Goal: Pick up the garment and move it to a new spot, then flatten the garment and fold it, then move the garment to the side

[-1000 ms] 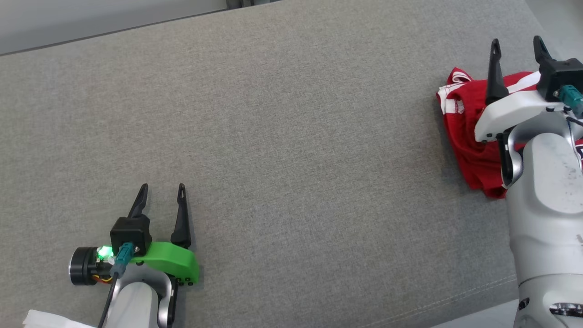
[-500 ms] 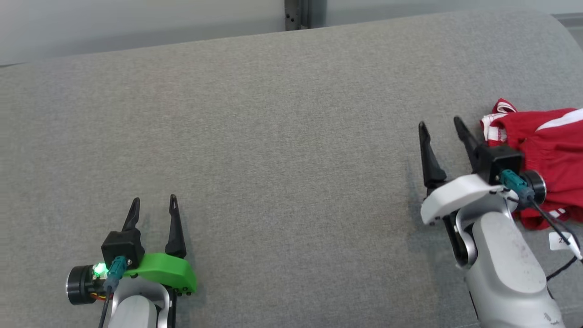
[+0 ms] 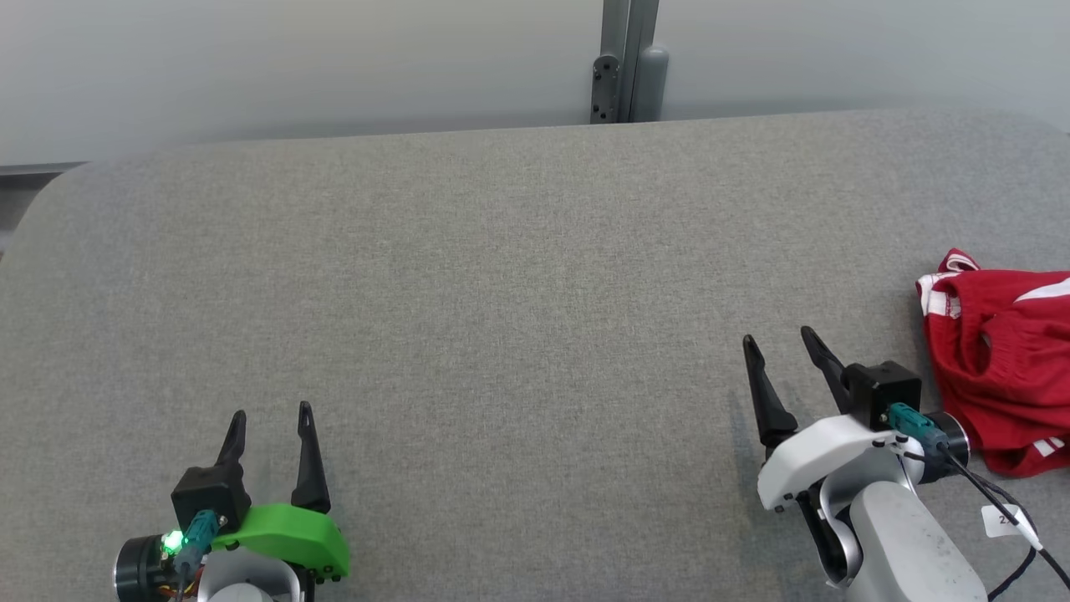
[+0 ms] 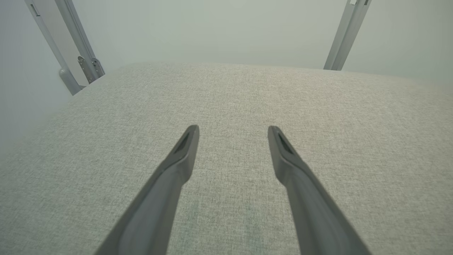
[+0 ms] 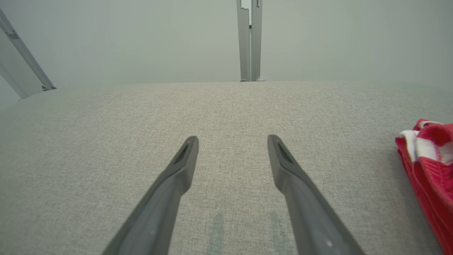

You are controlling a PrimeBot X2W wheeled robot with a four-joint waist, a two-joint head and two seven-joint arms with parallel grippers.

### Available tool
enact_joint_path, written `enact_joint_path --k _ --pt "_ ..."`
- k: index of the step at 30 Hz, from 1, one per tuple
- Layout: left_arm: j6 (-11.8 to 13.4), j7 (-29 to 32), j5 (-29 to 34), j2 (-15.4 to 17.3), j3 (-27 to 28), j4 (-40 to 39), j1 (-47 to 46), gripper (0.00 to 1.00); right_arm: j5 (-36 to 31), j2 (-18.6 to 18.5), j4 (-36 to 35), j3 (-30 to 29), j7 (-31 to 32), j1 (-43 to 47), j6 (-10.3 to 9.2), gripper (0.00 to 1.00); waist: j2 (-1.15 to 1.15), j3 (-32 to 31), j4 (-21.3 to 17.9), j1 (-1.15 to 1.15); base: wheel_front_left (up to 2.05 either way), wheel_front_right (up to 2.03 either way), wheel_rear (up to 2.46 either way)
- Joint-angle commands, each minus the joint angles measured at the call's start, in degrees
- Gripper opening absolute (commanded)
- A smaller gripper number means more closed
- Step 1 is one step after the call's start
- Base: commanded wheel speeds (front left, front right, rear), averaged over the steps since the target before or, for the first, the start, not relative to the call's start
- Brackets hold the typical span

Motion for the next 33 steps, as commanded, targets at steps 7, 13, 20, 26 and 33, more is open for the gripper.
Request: enact_joint_path --k 7,13,20,26,33 --pt "-0.66 -0.15 -0.78 0.22 0.92 -0.04 2.34 1.00 1.42 -0.20 -0.22 0.53 0.00 1.93 -0.10 1.00 0.00 -3.27 -0.74 0.00 0.00 0.00 0.00" --pt "-0.95 -0.15 -0.91 0.23 1.17 -0.36 2.88 1.00 1.38 -0.19 -0.58 0.61 0.00 1.94 -0.10 1.00 0.00 -3.43 -1.36 0.00 0.00 0.00 0.00" --pt "-1.17 -0.16 -1.02 0.23 1.18 -0.26 2.44 1.00 1.15 -0.19 -0.87 0.57 0.00 1.43 -0.10 1.00 0.00 -2.83 -1.46 0.00 0.00 0.00 0.00" --pt "-1.34 -0.15 -1.88 0.23 1.17 0.30 1.62 1.00 1.48 -0.19 -0.92 0.67 0.00 0.70 -0.10 1.00 0.00 -1.99 -1.30 0.00 0.00 0.00 0.00" --pt "-1.55 0.14 -1.94 -0.07 1.32 0.96 1.74 0.00 1.34 0.04 -0.38 0.55 0.06 1.00 0.01 0.00 0.00 -1.29 -1.24 0.00 0.00 0.00 0.00"
